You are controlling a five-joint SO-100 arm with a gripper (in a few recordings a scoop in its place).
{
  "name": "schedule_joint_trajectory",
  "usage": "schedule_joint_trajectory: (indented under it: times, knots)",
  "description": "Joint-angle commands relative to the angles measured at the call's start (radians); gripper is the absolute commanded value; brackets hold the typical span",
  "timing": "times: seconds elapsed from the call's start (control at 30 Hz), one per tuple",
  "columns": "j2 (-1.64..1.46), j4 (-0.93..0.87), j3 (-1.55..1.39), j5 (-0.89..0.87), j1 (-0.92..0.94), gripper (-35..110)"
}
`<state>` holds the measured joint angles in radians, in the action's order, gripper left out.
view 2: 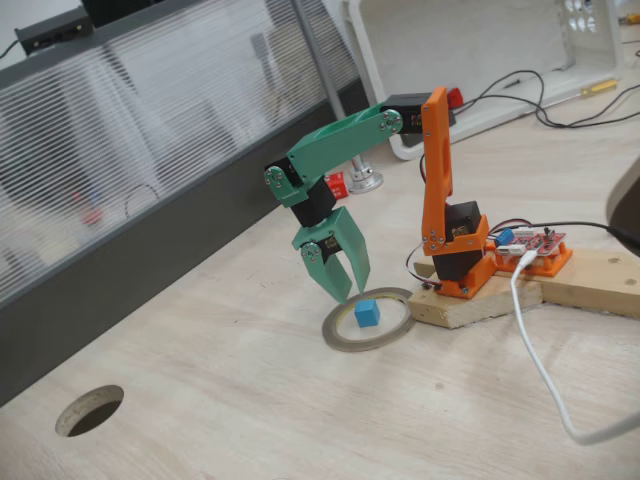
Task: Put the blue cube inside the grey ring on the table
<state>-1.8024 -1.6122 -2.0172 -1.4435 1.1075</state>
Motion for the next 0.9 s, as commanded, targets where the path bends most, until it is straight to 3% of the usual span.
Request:
schedule_joint_trajectory:
  times: [0.0,0.33,0.7,0.87]
  knots:
    - [-0.029,-0.020,0.020,-0.014,0.003,12]
    - [-0.029,-0.026,0.009,-0.015,0.003,11]
    - [-0.029,-0.279,0.009,-0.014,0.005,11]
    - [-0.031,-0.284,0.008,-0.014,0.005,11]
